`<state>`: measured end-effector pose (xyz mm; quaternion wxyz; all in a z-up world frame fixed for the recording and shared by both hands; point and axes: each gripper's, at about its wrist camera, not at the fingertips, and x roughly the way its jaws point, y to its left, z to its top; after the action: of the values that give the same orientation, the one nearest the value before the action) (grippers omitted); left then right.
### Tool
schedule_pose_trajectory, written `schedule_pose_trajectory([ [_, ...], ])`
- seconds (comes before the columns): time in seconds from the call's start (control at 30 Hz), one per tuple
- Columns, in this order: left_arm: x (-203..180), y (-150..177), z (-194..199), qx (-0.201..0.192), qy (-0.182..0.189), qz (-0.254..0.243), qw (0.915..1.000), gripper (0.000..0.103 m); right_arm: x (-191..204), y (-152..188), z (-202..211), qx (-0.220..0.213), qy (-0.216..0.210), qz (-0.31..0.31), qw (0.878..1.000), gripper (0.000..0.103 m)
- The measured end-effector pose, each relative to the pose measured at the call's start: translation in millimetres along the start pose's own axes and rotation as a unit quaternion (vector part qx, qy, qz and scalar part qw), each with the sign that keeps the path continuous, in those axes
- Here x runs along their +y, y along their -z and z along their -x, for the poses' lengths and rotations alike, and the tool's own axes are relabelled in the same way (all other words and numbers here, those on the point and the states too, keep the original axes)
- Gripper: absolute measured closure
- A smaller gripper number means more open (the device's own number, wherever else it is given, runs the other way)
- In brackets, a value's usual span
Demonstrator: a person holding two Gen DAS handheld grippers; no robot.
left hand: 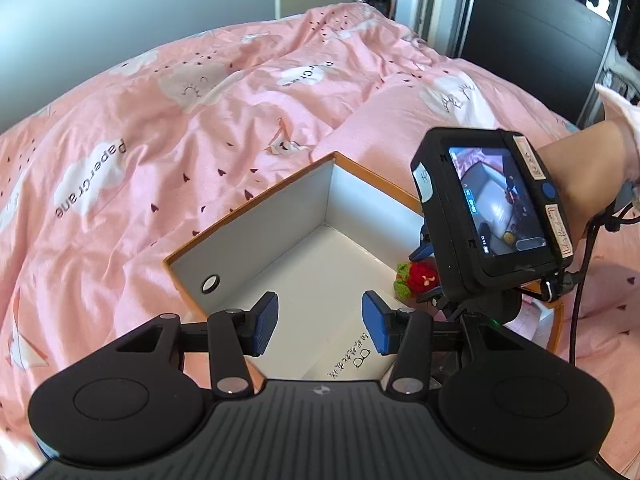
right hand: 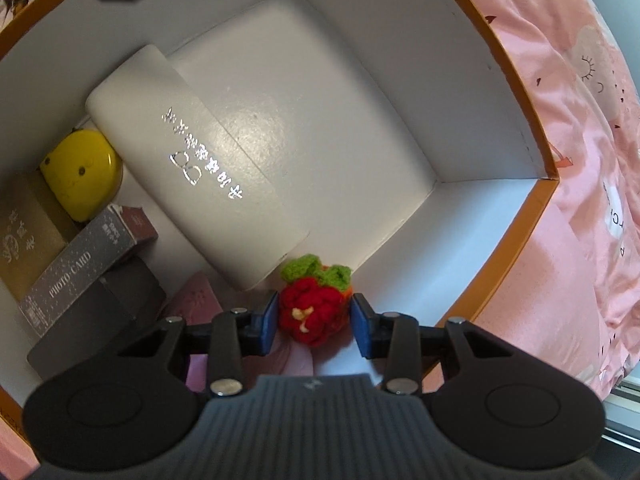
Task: Organize objects
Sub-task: 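Open the left tool on the glasses case while the right lowers the strawberry into the box, then move both tools to the plush keychain pair on the bedspread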
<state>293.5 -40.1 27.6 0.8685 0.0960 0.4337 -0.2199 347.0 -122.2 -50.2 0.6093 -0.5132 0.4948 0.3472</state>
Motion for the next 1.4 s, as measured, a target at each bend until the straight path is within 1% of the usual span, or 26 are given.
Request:
schedule_pose_trajectory([
  [0.17,1,5,15,0.001,-0.008,0.008,0.9999,0.047,-6,5,11,-0.013,-0.013,-0.011,1.000,0.061],
  [0.3,5,8,19,0.004,-0.013,0.013,0.9998,0.047,-14,14,19,-0.025,-0.031,-0.042,0.998,0.061],
  [0.43,9,14,30,0.000,-0.024,0.031,0.9992,0.047,-20,22,33,-0.042,-0.041,-0.065,0.996,0.064],
  [0.53,14,23,46,0.001,-0.033,0.052,0.9981,0.047,-18,29,56,-0.081,-0.049,-0.089,0.991,0.067],
  [0.57,16,27,53,0.000,-0.036,0.059,0.9976,0.047,-13,30,66,-0.098,-0.047,-0.098,0.989,0.067],
  [0.6,17,31,60,-0.001,-0.040,0.065,0.9970,0.047,2,30,80,-0.117,-0.044,-0.108,0.986,0.067],
  [0.7,23,46,83,-0.005,-0.061,0.089,0.9942,0.047,26,31,111,-0.182,-0.049,-0.139,0.972,0.067],
  [0.73,25,52,91,-0.008,-0.069,0.100,0.9926,0.047,26,25,117,-0.204,-0.051,-0.148,0.966,0.066],
  [0.8,29,64,104,-0.012,-0.088,0.133,0.9871,0.047,33,20,136,-0.246,-0.051,-0.166,0.954,0.066],
  [0.9,33,85,122,-0.018,-0.125,0.197,0.9723,0.047,54,17,156,-0.302,-0.066,-0.189,0.932,0.065],
  [0.93,31,92,126,-0.024,-0.137,0.212,0.9674,0.047,66,10,156,-0.321,-0.073,-0.194,0.924,0.064],
  [1.0,24,107,132,-0.034,-0.163,0.228,0.9593,0.047,88,7,165,-0.360,-0.071,-0.202,0.908,0.063],
  [1.07,18,122,134,-0.042,-0.174,0.241,0.9539,0.047,107,5,173,-0.389,-0.069,-0.215,0.893,0.063],
  [1.13,15,135,133,-0.048,-0.178,0.254,0.9494,0.047,121,2,177,-0.407,-0.083,-0.243,0.877,0.063],
  [1.2,17,147,132,-0.055,-0.199,0.270,0.9405,0.047,134,-3,176,-0.421,-0.095,-0.264,0.863,0.062],
  [1.27,22,159,131,-0.058,-0.222,0.285,0.9308,0.047,147,-10,171,-0.429,-0.095,-0.275,0.855,0.059],
  [1.33,30,170,132,-0.063,-0.225,0.304,0.9235,0.048,160,-16,163,-0.433,-0.081,-0.281,0.853,0.055],
  [1.37,33,175,132,-0.064,-0.233,0.312,0.9190,0.049,165,-19,160,-0.434,-0.076,-0.280,0.853,0.050],
  [1.4,35,179,132,-0.067,-0.245,0.314,0.9149,0.049,171,-22,156,-0.431,-0.071,-0.277,0.856,0.040],
])
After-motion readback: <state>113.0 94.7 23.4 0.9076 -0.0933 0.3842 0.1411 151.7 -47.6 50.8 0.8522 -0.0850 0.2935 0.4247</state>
